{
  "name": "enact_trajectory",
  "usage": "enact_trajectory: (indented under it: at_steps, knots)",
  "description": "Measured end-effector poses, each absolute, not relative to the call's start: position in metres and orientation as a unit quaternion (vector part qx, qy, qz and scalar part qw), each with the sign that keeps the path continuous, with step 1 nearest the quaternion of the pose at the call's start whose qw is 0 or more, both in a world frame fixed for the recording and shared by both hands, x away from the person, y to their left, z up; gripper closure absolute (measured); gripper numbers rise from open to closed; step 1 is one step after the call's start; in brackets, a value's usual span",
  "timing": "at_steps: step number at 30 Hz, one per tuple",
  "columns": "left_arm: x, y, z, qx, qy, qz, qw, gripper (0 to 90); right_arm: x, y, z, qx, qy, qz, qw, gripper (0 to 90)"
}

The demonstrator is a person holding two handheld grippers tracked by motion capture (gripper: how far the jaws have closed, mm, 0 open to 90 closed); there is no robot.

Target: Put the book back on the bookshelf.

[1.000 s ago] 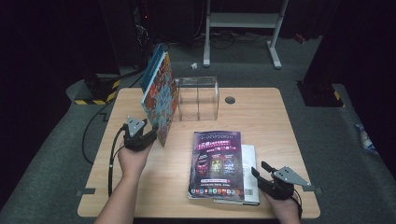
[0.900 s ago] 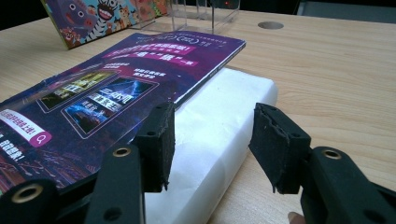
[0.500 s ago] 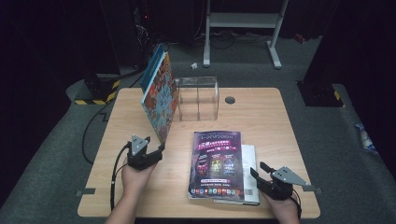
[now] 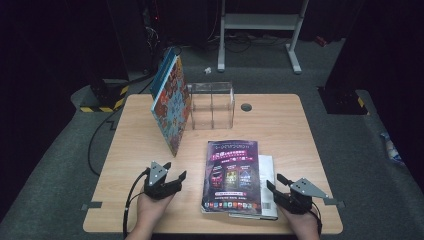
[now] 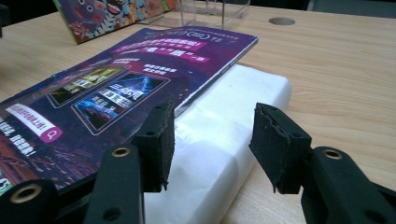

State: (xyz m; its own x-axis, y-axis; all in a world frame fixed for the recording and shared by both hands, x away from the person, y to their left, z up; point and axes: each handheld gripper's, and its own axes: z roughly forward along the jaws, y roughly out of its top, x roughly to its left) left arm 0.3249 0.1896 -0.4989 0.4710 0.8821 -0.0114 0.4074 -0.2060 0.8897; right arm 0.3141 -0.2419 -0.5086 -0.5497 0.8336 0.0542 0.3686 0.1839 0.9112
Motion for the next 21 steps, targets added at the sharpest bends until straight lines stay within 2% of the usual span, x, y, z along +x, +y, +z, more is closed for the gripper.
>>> enact_trajectory:
  at_steps: [4,9,12,14,16,18,19,21]
  knots:
    - [0.321,0.182,-0.506,0.742,0.432,0.258,0.443,30.7,0.315,-0.239,-0.509,0.401,0.74,0.49,0.229,47.0]
    - [0.32,0.174,-0.509,0.745,0.432,0.243,0.445,31.0,0.311,-0.234,-0.507,0.376,0.749,0.48,0.261,48.1]
    - [0.323,0.167,-0.511,0.748,0.435,0.231,0.445,28.2,0.311,-0.231,-0.502,0.38,0.755,0.471,0.251,47.5]
    - [0.324,0.163,-0.511,0.751,0.431,0.227,0.447,27.7,0.311,-0.227,-0.497,0.385,0.758,0.467,0.245,43.0]
    - [0.324,0.161,-0.511,0.751,0.428,0.226,0.449,26.7,0.313,-0.225,-0.495,0.39,0.759,0.466,0.234,42.5]
    - [0.325,0.157,-0.511,0.758,0.418,0.226,0.448,26.7,0.318,-0.212,-0.49,0.399,0.766,0.449,0.23,34.1]
    - [0.324,0.155,-0.511,0.758,0.415,0.226,0.45,26.7,0.318,-0.212,-0.49,0.399,0.766,0.449,0.23,34.1]
    - [0.323,0.154,-0.511,0.759,0.408,0.226,0.454,26.7,0.325,-0.201,-0.489,0.405,0.775,0.431,0.223,28.6]
